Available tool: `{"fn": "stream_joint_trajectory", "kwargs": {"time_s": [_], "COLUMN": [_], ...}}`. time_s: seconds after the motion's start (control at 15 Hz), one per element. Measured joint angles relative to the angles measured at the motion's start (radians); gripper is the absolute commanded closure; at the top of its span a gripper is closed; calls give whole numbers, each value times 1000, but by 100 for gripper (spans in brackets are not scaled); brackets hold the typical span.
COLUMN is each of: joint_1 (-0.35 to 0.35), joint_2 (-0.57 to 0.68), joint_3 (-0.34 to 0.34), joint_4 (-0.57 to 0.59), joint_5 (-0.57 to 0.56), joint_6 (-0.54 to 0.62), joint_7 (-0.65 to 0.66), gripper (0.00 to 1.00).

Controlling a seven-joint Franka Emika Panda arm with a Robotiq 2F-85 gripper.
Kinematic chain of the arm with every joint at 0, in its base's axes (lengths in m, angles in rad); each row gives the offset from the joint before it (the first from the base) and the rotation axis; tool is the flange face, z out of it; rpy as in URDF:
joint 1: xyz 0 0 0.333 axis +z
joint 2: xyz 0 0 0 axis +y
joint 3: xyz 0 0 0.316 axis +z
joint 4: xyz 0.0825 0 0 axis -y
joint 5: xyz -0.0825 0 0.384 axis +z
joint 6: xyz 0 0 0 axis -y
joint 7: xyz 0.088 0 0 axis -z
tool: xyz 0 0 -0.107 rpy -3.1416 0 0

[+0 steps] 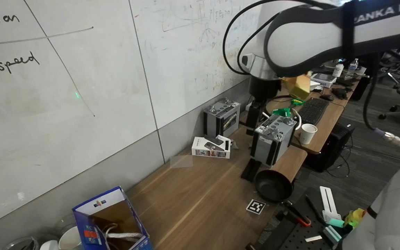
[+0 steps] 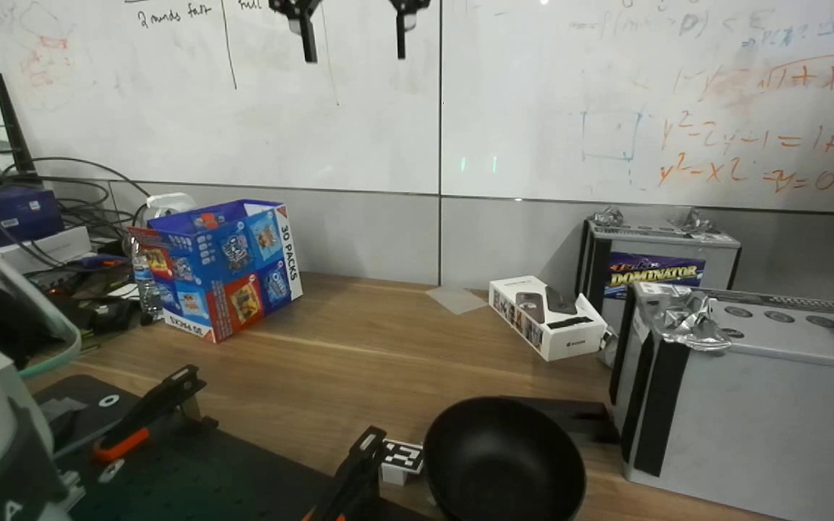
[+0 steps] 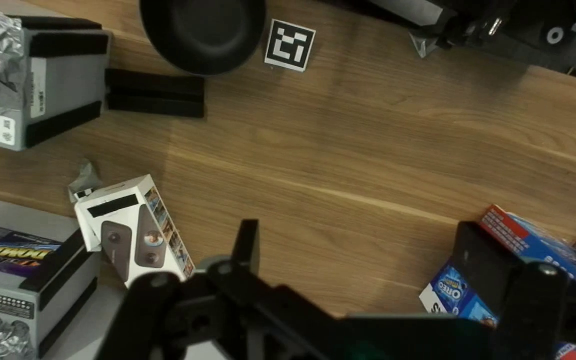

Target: Pick up the ropes from the table and put them in the blue box.

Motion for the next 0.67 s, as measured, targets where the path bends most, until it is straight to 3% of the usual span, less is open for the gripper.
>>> {"fn": "stream_joint_trajectory", "kwargs": {"time_s": [0.33,0.67], "joint_1": [0,0], "joint_2": [-221,-316], "joint_3": [-44,-74], "joint_4": [-47,-64], "joint_5": [0,0], "joint_6": [-132,-184], "joint_7": [-1,-1], "gripper": [0,0]}}
